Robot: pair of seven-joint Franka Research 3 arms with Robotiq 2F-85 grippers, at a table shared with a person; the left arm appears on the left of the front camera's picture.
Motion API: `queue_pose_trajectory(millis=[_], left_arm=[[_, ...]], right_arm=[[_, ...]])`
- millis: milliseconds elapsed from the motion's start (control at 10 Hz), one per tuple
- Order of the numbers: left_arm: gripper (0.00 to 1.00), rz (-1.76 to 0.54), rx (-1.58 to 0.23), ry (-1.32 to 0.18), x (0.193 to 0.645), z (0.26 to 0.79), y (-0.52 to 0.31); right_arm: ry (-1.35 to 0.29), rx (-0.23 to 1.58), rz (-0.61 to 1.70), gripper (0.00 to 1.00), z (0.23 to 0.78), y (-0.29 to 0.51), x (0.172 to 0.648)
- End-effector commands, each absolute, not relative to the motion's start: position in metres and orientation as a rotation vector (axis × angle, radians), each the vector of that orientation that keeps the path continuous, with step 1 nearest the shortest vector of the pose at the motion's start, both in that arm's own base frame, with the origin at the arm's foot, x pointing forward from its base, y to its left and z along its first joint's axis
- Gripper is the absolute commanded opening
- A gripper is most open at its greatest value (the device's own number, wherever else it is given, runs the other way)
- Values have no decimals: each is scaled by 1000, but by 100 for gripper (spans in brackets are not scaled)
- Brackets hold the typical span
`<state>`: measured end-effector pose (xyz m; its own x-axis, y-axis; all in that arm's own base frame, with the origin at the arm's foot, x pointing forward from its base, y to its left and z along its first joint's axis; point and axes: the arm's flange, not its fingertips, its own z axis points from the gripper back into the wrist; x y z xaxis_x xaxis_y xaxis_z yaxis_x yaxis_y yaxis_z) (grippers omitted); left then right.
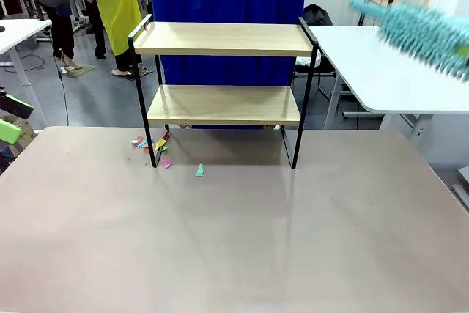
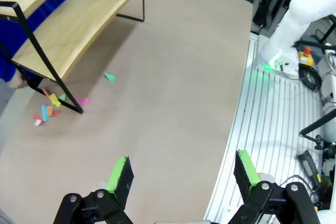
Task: Clean the shelf.
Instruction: Hand the Duster back to the human.
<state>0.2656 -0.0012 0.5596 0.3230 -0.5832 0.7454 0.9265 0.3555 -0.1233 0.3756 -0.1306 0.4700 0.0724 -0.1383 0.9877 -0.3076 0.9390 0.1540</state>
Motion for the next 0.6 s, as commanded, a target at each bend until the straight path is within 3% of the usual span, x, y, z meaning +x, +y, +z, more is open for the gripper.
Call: queue_pose_trajectory(millis=[0,300,400,500], left_arm=[[100,-1093,-627,-686,267,561,-2],[100,-1093,-627,-686,267,561,-2],[100,-1093,-627,-686,267,561,-2],[100,-1093,-627,-686,267,561,-2]], right_arm=[[-1413,300,90,17,421,-124,400],[-1394,286,94,17,386,-118,386],[-1482,428,123,17,391,-109,387],[-1323,322,95,17,384,-128,392]])
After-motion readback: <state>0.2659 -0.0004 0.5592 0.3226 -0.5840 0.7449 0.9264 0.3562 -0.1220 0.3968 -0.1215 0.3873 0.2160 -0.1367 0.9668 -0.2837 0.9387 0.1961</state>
